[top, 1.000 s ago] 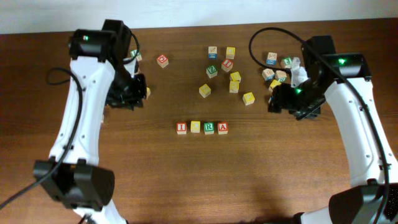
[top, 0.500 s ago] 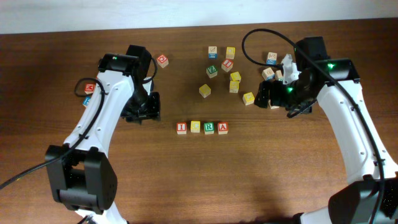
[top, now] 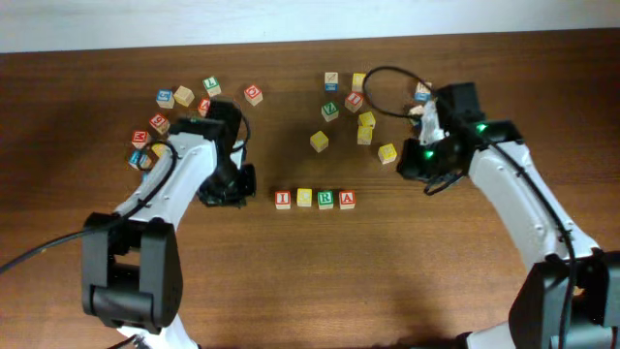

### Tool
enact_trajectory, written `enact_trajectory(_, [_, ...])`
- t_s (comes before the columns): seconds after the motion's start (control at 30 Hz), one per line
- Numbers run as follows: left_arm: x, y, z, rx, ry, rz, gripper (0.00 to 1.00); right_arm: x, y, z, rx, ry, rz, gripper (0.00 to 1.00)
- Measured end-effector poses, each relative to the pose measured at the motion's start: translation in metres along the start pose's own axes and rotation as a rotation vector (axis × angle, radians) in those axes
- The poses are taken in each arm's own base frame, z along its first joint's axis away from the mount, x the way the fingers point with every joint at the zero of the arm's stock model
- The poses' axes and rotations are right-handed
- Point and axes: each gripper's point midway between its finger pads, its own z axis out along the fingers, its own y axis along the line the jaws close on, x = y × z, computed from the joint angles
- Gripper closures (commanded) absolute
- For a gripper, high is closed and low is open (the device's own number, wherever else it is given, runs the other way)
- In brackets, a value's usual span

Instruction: Spell out ICRA

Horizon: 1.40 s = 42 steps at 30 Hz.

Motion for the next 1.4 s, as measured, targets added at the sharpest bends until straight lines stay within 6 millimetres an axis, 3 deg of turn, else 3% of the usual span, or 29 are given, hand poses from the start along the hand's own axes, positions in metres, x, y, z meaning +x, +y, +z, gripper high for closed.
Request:
enact_trajectory(0.17, [-0.015, -0.008, 0.017, 0.058, -0.077, 0.012, 1.00, 0.018, 0.021, 0.041, -0.014, 0.061, -0.051, 0.96])
enact_trajectory(0.3, [-0.021, -0.015, 0.016, 0.093, -0.099, 0.016, 1.00, 0.032, 0.011, 0.072, 0.017, 0.148, -0.001, 0.96])
enact_trajectory(0.4, [-0.020, -0.015, 0.021, 0.099, -0.103, 0.011, 1.00, 0.032, 0.009, 0.081, 0.020, 0.156, 0.010, 0.96])
enact_trajectory(0.53, [-0.014, -0.017, 0.029, 0.108, -0.091, -0.001, 1.00, 0.032, 0.008, 0.083, 0.021, 0.158, 0.011, 0.96])
enact_trajectory(0.73, [-0.016, -0.041, 0.031, 0.135, -0.117, 0.026, 1.00, 0.038, 0.020, 0.093, 0.015, 0.169, -0.004, 0.96])
enact_trajectory(1.0, [-0.015, -0.042, 0.032, 0.140, -0.113, 0.002, 1.00, 0.044, 0.024, 0.104, 0.017, 0.190, 0.015, 0.96])
enact_trajectory(1.13, [-0.014, -0.044, 0.048, 0.156, -0.074, -0.002, 1.00, 0.046, 0.028, 0.105, 0.002, 0.199, 0.038, 0.96])
enact_trajectory(1.4, [-0.011, -0.050, 0.055, 0.187, -0.044, -0.002, 1.00, 0.053, 0.049, 0.110, -0.015, 0.195, 0.007, 0.96])
